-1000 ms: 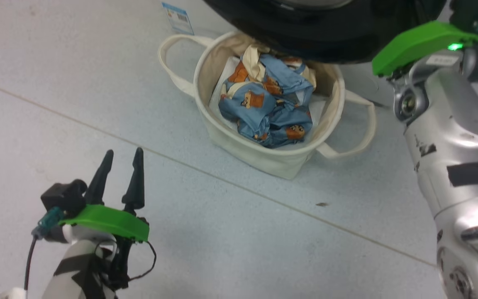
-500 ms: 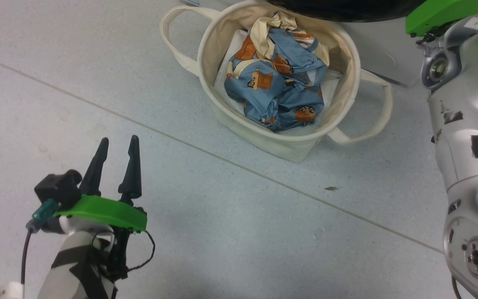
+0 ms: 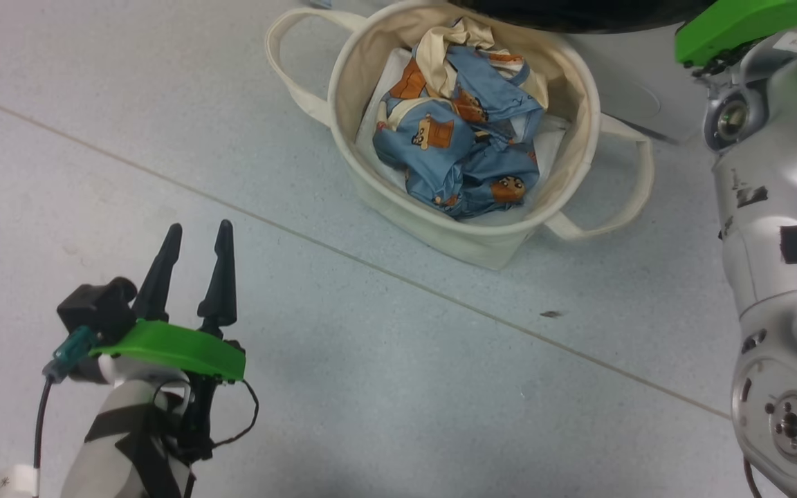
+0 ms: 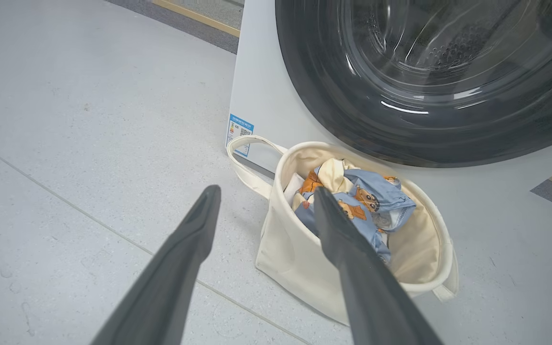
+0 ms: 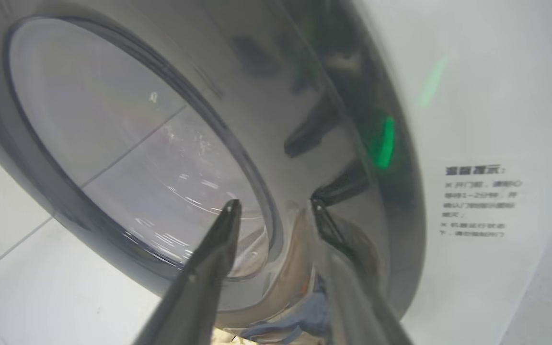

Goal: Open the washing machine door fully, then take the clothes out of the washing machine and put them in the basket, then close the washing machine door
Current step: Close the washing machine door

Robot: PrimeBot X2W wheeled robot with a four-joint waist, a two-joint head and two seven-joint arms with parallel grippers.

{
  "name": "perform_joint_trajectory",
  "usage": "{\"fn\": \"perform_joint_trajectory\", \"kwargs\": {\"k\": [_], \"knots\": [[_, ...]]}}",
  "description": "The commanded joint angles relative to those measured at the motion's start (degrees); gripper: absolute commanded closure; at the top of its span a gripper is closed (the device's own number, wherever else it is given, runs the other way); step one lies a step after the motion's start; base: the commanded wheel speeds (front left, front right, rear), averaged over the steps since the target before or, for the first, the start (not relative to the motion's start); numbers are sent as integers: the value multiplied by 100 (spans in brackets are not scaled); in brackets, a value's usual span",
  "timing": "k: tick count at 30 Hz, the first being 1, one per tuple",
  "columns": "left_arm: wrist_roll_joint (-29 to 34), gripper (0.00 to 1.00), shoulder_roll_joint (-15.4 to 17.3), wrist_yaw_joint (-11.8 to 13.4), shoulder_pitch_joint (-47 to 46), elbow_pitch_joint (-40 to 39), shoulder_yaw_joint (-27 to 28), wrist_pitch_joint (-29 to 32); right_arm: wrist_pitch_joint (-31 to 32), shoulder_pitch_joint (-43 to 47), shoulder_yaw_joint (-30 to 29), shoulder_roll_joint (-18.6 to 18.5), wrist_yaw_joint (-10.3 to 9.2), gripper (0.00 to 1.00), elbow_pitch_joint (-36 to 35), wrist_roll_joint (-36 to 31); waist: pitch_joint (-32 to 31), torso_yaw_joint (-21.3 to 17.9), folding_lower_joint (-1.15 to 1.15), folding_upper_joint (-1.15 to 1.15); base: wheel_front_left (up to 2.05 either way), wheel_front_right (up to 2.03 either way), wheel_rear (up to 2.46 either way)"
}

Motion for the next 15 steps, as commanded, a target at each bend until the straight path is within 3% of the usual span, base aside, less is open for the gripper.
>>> {"fn": "perform_joint_trajectory", "kwargs": {"k": [1, 8, 15], "knots": [[-31, 0, 226, -33, -20, -146, 184, -69, -55, -267, -16, 9, -12, 0, -238, -13, -81, -26, -1, 0, 0, 0, 0], [-24, 0, 447, -34, 73, -96, 271, -69, -55, 322, 487, 9, -12, 0, -358, 214, -587, -171, -1, 0, 0, 0, 0], [68, 0, 839, -34, 249, -208, 478, -69, -55, 1231, 979, 9, -12, 0, -894, 254, -1183, -569, -1, 0, 0, 0, 0]]}}
